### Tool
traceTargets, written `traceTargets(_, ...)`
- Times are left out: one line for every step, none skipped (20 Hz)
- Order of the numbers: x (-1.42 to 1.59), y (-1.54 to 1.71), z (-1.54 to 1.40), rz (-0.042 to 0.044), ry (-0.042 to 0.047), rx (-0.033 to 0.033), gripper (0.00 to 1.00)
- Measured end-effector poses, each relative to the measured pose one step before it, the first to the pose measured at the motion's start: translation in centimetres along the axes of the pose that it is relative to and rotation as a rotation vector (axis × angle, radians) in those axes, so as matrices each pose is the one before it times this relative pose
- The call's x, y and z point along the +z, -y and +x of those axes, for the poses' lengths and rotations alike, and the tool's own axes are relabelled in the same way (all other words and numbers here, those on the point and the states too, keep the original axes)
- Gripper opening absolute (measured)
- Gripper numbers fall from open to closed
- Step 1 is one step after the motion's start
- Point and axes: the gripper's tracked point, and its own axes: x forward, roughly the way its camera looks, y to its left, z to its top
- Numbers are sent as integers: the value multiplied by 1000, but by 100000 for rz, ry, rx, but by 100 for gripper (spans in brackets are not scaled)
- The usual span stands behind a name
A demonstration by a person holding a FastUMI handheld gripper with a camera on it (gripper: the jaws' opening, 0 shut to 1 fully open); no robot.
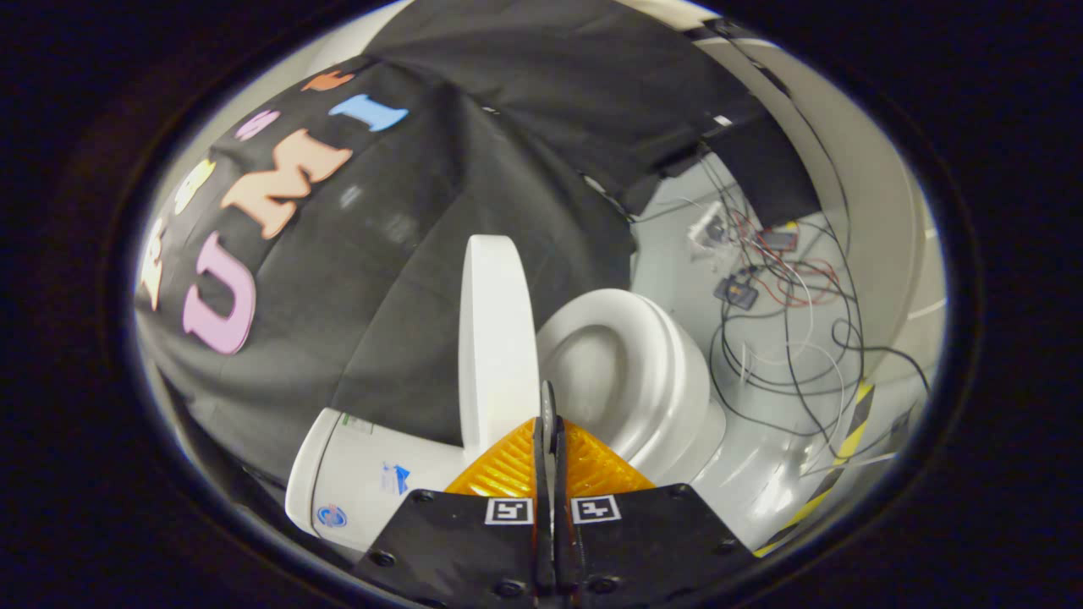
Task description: Open the toilet lid.
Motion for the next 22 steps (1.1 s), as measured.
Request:
traceTargets(60,-1289,-513,-3584,438,1258,2)
traceTargets(81,-1192,-416,-3165,843,863,2)
traceTargets(-61,-1189,-440,-2974,432,889,3)
traceTargets(61,-979,-303,-3300,288,871,2)
traceTargets(63,-819,-203,-3457,465,477,2)
traceTargets(84,-770,-180,-4341,-49,547,2)
traceTargets(65,-599,-275,-4578,-201,649,2)
traceTargets(169,-608,-154,-4505,18,797,2)
traceTargets(184,-1000,-156,-3773,239,1083,2)
traceTargets(272,-977,-165,-3514,586,1496,3)
traceTargets(33,-1207,-30,-3992,210,1710,3)
traceTargets(218,-1085,-111,-3804,407,1324,3)
traceTargets(177,-1096,-207,-4146,429,1498,3)
traceTargets(232,-1266,-146,-4261,217,2005,3)
traceTargets(265,-1315,163,-4378,526,2749,4)
traceTargets(328,-1438,69,-4967,142,3695,5)
traceTargets(104,-1473,39,-6081,124,3634,7)
traceTargets(352,-1314,180,-4900,169,3491,9)
traceTargets(-54,-1161,-117,-3566,279,3392,9)
traceTargets(246,-1054,78,-2773,436,3440,9)
traceTargets(149,-784,287,-2797,101,3520,9)
traceTargets(-49,-1353,193,-3529,-232,3457,10)
